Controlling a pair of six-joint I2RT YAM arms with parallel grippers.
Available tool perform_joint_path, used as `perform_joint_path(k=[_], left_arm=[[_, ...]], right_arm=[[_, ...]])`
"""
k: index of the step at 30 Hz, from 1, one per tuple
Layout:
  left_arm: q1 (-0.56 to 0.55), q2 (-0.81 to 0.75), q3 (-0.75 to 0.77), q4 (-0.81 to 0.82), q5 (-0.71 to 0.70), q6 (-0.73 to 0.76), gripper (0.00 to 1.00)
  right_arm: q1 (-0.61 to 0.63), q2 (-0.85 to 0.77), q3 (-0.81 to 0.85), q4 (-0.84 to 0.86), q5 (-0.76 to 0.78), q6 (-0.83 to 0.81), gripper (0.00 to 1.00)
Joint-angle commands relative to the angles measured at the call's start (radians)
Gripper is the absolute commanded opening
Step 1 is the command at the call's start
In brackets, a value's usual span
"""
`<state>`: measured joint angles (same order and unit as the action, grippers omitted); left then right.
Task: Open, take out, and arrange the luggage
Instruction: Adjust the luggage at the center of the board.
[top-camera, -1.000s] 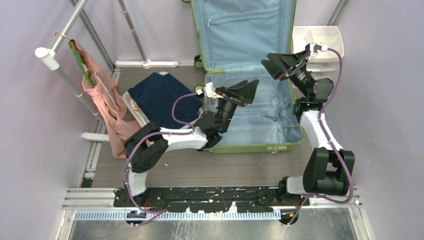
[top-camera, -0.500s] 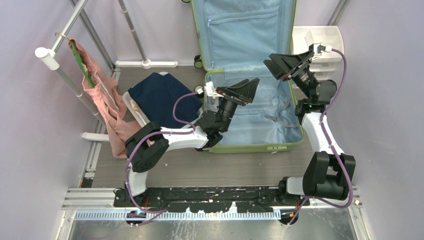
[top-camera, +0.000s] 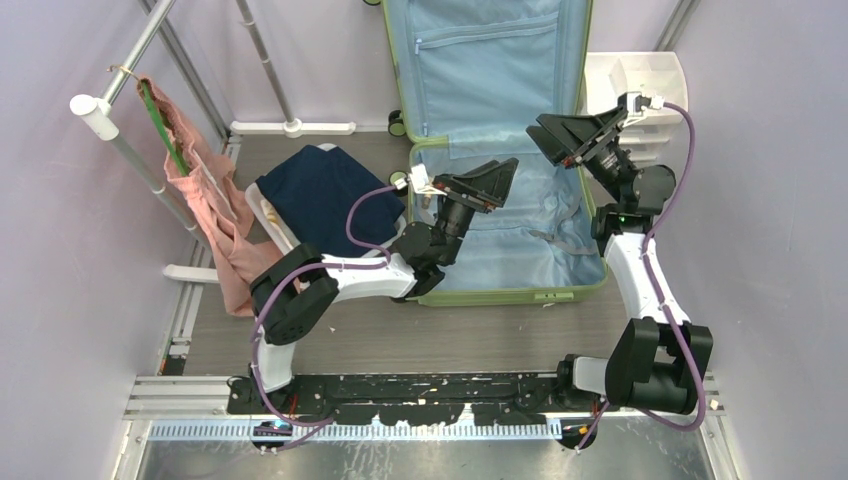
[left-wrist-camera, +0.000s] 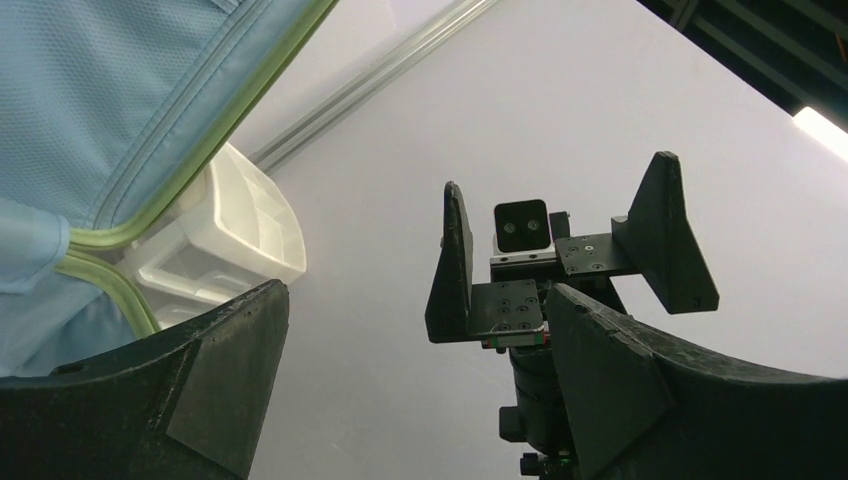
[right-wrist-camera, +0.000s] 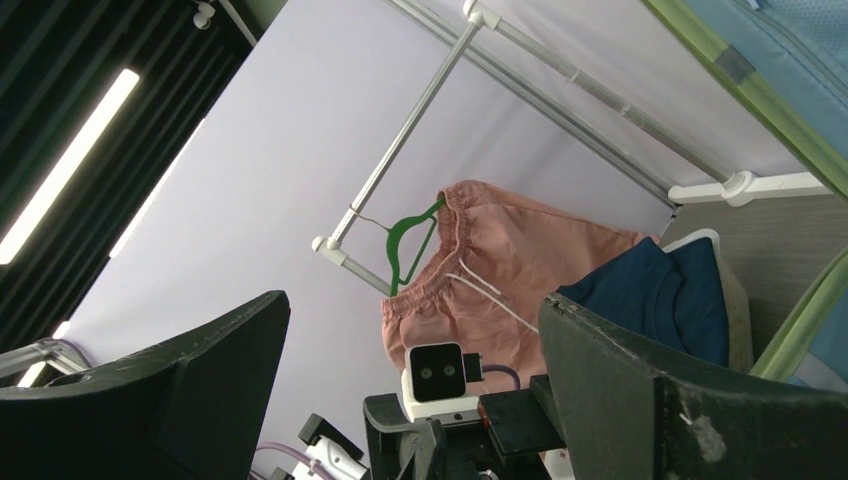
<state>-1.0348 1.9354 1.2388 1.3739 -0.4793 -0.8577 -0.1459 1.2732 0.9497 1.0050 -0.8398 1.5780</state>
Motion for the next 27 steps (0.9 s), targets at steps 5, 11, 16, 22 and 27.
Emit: perform_joint_path(k=[5,11,16,22,27], left_arm=[[0.004,-0.006,-0.006,0.059,0.0,-0.021,1.0],[0.0,-0.116,-0.057,-0.027,0.006,0.008,1.0],[-0.021,-0.364,-0.135,-0.348,0.094,0.146,1.0],[-0.028,-0.678,-0.2,-0.936,0.101,0.252,1.0],[-0.026,-0.861,-0.202,-1.345,0.002,0.462,1.0]], right_arm=[[-0.003,-0.046,-0.032,0.002,-0.007,-0.04,1.0],[0.036,-0.058,-0.021,-0.024,-0.017,-0.083,1.0],[0.027,-0.063,0.047,-0.417,-0.115,-0.423,1.0],[-0.007,-0.04,0.329,-1.297,0.005,-1.2,1.0],[-0.018,-0.008,0.426,-1.494,0.369,-1.495,1.0]])
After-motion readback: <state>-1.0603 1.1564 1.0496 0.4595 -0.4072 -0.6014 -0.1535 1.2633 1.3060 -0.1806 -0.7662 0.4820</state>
